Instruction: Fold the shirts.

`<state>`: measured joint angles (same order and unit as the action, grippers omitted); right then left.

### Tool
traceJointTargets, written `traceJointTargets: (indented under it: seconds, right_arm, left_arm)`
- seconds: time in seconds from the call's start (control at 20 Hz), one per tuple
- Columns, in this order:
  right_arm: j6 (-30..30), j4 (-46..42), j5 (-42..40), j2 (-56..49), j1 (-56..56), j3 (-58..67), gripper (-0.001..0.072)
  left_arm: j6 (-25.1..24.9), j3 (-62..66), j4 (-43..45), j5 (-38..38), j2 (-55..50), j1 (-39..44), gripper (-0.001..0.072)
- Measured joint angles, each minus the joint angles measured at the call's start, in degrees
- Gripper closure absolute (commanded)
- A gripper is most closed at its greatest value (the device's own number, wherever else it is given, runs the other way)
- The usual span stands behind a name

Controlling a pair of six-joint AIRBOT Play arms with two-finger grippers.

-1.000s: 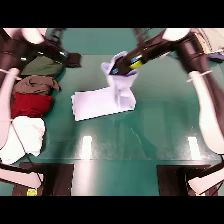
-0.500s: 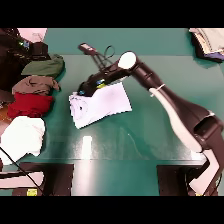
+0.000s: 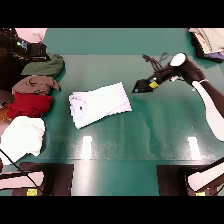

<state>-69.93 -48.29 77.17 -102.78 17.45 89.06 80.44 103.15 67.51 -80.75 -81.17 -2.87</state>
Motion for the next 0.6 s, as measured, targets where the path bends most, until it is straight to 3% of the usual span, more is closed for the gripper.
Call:
traceJointTargets:
  seconds: [0.4,0.5,0.6]
  right_arm:
    - [-0.3,10.1,1.3,-11.6,2.9,5.6,0.012]
    - [-0.2,12.0,1.1,-14.3,5.2,8.9,0.0225]
    - [-0.1,13.0,0.7,-16.3,7.2,11.2,0.046]
  left_arm:
    - [-0.1,0.0,-0.8,1.1,0.0,0.0,0.0687]
    - [-0.1,0.0,-0.9,1.2,0.0,0.1,0.0686]
    - [-0.1,-0.1,-0.9,1.2,0.0,0.0,0.0686]
